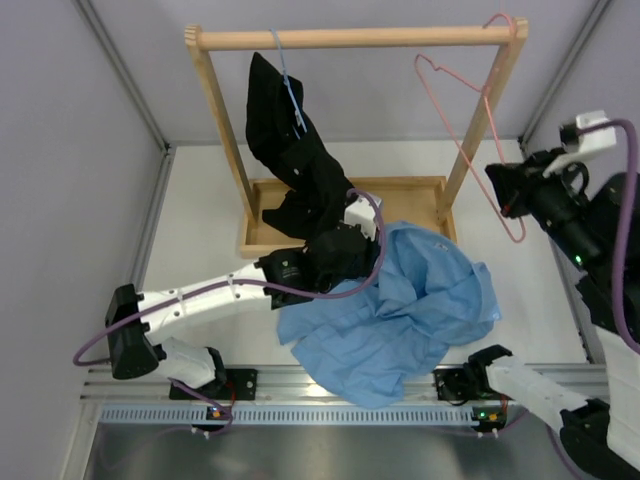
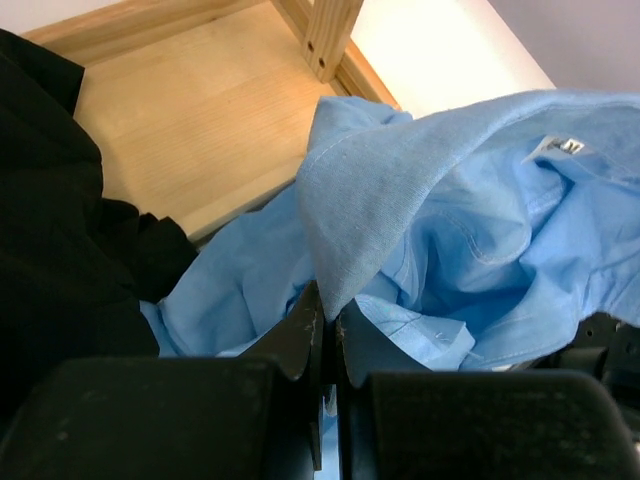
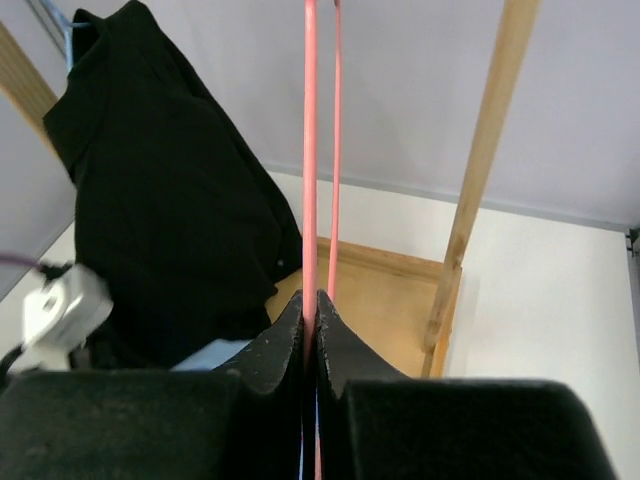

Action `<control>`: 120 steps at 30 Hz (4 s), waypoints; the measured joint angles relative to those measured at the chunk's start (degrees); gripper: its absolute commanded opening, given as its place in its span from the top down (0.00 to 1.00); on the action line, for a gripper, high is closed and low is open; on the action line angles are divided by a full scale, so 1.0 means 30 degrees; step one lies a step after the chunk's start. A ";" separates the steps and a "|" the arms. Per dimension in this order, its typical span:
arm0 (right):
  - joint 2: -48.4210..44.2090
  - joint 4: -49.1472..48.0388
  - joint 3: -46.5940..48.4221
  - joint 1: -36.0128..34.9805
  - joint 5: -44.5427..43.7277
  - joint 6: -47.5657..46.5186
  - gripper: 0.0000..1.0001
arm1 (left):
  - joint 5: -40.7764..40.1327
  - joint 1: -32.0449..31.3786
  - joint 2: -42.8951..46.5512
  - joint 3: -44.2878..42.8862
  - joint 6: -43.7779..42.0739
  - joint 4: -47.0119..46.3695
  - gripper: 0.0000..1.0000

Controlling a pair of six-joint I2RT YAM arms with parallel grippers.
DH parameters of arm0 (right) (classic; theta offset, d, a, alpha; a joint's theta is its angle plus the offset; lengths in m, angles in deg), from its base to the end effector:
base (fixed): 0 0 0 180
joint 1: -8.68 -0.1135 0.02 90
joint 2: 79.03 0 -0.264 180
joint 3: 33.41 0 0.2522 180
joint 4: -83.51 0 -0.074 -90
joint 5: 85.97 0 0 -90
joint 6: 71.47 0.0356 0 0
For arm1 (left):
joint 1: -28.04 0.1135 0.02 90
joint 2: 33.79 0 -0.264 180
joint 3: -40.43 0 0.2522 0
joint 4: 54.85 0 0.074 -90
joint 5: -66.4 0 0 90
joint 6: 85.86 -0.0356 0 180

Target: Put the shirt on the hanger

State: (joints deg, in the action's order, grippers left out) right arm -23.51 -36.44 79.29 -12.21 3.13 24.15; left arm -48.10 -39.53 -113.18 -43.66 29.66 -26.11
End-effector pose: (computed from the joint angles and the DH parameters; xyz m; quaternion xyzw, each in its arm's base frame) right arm 0.1092 0.0411 0.5376 -0.0909 0.7189 0.1525 0.6721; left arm 0.1357 -0.2901 0.3503 0.1863 0.8066 -0.2637 0.4951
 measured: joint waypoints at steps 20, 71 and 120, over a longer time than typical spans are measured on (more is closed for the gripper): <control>-1.1169 0.8131 -0.4867 -0.2419 0.1916 0.0838 1.00 | 0.1355 0.3388 -0.3206 -0.4350 0.0947 0.0539 1.00; -1.6451 0.0051 -1.4812 -0.3818 0.6171 0.2004 1.00 | -0.1530 -0.6812 -0.3657 -1.3697 -0.4386 0.6783 1.00; -1.8345 -0.6725 -1.7617 -0.3825 0.3126 0.5013 1.00 | -0.2922 -0.7118 -0.6761 -1.8746 -1.0863 1.1038 0.02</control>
State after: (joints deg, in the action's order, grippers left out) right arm -78.54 -56.62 26.44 -23.68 12.50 39.19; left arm -56.86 -60.88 -133.47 -99.90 -2.93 7.00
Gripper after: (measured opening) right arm 0.009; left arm 0.980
